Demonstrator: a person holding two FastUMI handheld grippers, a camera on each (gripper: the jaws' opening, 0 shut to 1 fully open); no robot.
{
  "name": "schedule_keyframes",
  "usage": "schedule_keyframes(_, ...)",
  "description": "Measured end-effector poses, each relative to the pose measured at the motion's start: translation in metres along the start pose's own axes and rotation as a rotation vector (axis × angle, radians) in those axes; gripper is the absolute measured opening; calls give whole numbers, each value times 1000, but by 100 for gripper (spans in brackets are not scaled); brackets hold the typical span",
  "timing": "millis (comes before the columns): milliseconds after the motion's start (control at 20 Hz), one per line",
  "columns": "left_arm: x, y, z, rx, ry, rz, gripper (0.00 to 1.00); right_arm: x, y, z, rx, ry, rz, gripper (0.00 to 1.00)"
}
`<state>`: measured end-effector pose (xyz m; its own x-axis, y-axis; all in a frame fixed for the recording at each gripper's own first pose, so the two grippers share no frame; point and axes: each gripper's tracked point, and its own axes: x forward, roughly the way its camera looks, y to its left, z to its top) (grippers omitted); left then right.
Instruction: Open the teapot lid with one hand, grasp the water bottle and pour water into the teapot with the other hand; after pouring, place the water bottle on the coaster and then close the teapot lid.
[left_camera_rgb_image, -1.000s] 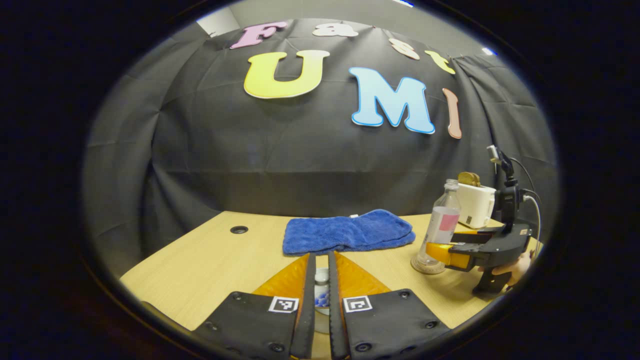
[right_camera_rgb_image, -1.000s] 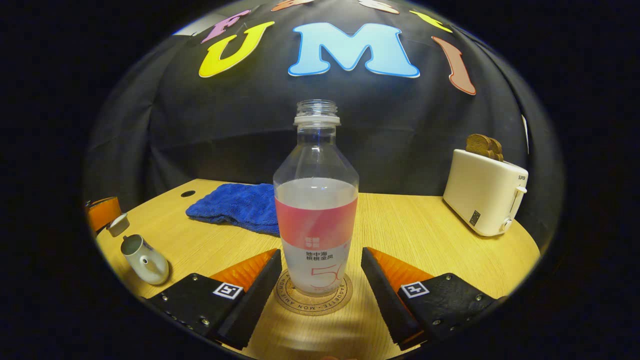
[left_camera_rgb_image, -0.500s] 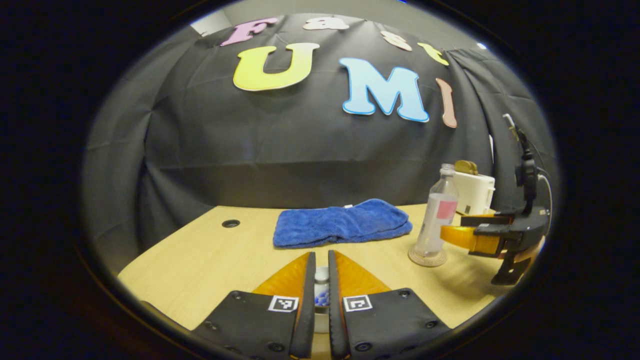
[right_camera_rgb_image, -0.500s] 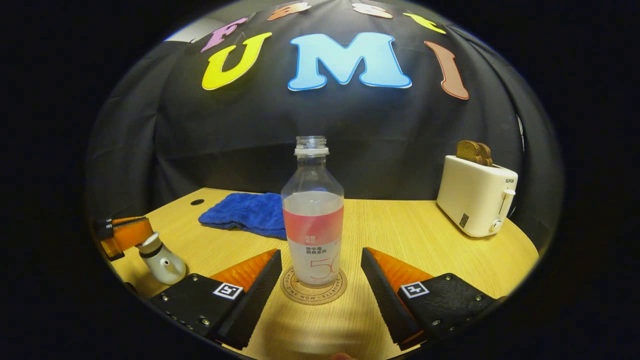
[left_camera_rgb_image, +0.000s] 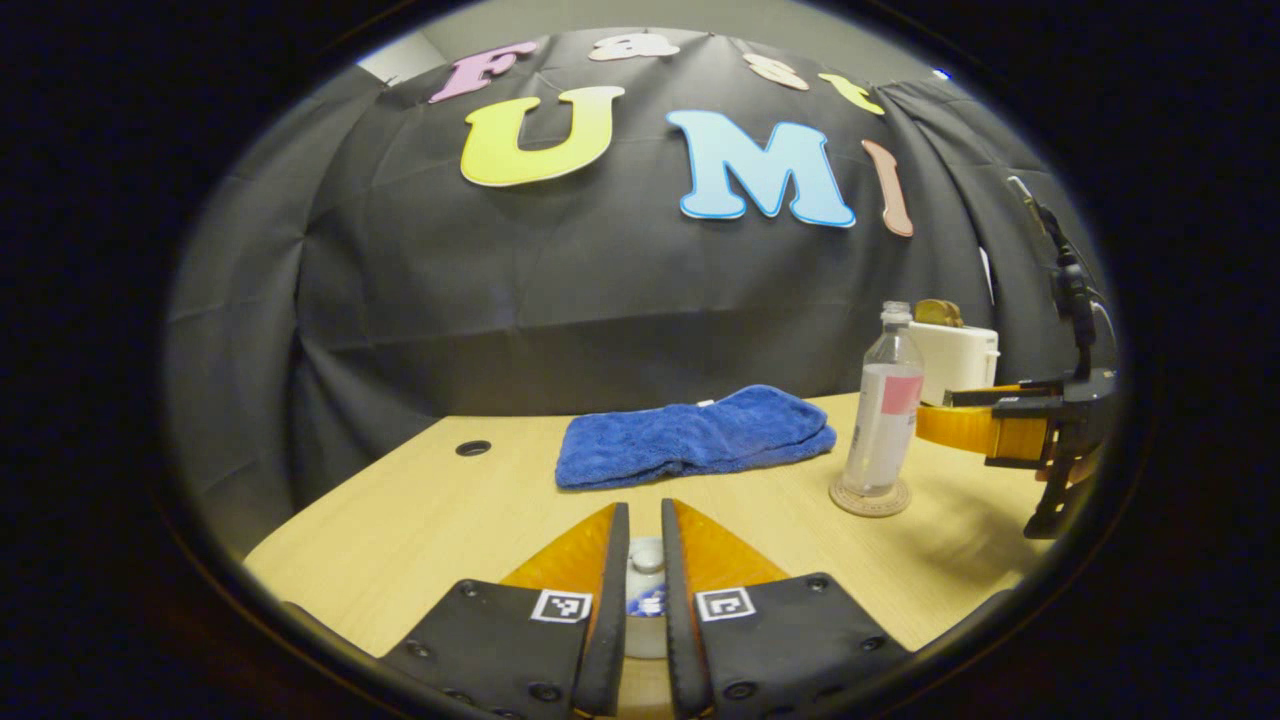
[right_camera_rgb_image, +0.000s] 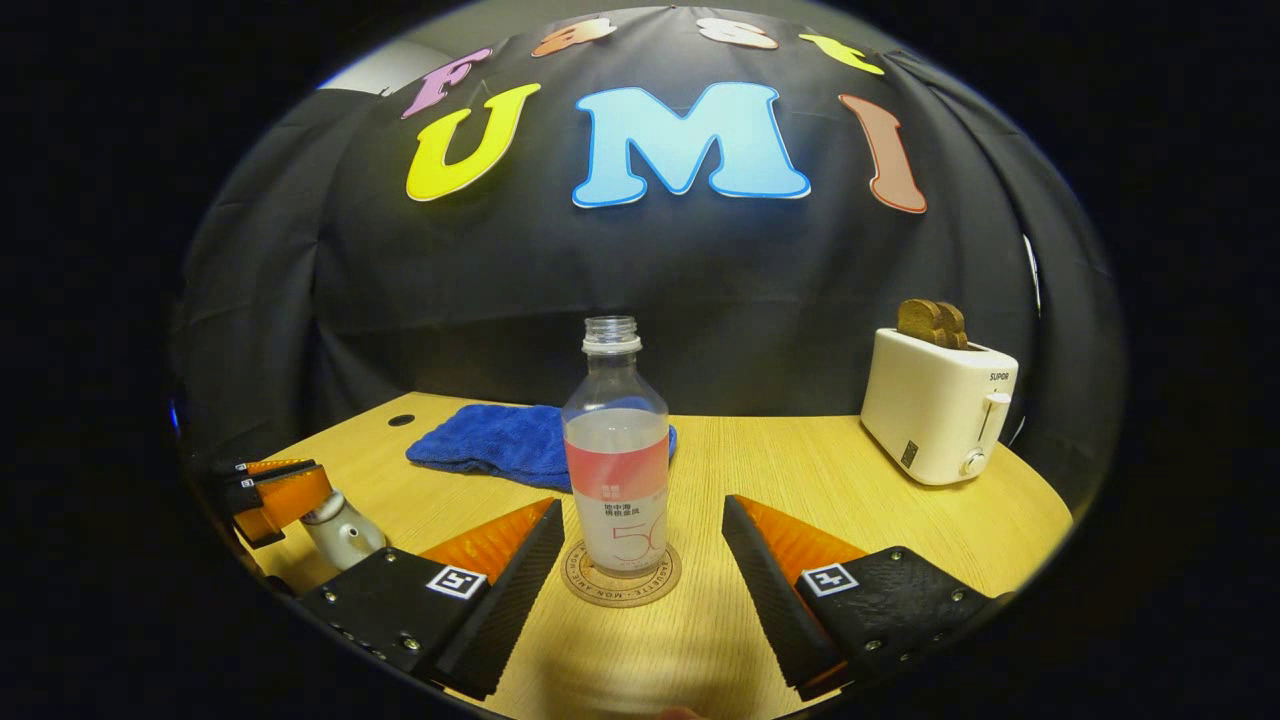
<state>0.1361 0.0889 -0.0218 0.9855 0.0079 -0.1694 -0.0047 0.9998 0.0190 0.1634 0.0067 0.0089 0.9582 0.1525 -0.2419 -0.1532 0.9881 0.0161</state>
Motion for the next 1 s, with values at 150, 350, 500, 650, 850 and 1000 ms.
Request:
schedule_keyframes(150, -10, -1, 16, 15, -50, 5, 36, -6, 3, -3, 4, 2, 1, 99)
schedule_keyframes(350, -30, -12, 19, -1, -63, -14, 37, -17, 11, -5, 10, -13, -3, 99)
schedule_keyframes(500, -53, -22, 17, -20, -73, -25, 37, -40, 23, -5, 17, -38, -4, 99)
schedule_keyframes(650, -77, -32, 15, -22, -81, -36, 36, -66, 34, -4, 25, -72, -6, 99)
schedule_keyframes(850, -108, -45, 15, -52, -102, -55, 36, -99, 41, -1, 26, -117, -17, 99)
schedule_keyframes(1000, -128, -50, 20, -59, -124, -59, 36, -129, 45, -2, 24, -141, -26, 99)
